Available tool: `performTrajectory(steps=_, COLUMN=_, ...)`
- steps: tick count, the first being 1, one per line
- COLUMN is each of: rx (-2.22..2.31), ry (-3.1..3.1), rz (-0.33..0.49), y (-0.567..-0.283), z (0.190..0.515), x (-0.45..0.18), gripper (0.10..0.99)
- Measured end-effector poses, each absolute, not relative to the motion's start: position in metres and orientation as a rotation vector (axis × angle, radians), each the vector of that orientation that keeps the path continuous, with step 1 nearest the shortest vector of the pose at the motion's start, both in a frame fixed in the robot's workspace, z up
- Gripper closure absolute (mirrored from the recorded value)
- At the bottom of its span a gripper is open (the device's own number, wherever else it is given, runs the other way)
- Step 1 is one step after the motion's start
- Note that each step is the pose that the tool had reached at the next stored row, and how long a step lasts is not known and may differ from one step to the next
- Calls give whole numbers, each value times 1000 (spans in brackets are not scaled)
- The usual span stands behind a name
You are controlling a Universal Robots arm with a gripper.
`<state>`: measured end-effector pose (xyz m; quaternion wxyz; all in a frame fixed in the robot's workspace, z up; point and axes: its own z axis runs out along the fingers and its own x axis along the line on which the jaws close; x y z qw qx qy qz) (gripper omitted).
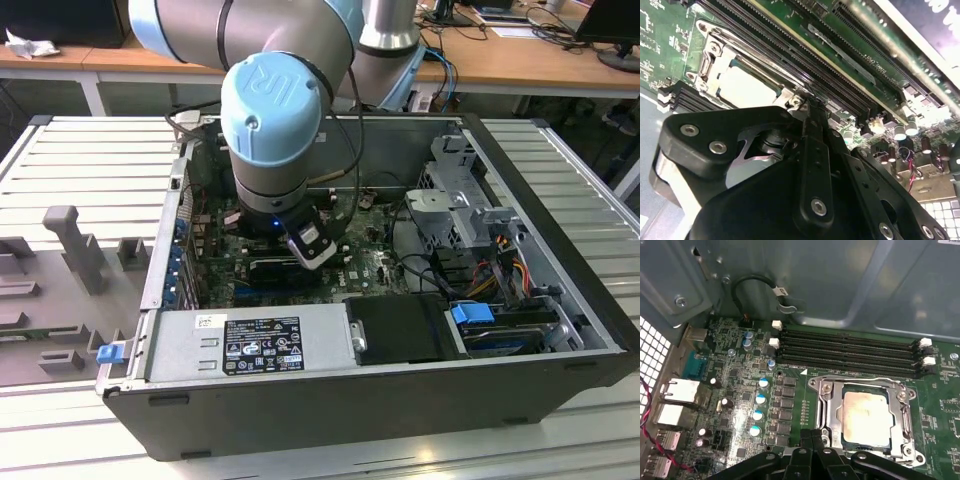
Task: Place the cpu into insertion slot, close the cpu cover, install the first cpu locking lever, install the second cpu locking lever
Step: 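Install the second cpu locking lever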
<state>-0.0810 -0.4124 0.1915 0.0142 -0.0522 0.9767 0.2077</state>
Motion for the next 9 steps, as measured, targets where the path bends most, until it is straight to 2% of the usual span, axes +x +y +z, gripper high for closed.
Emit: performTrajectory(steps=9, rx=-163, ry=3043, rz=637, y=-412, z=219, x=-81, gripper=980)
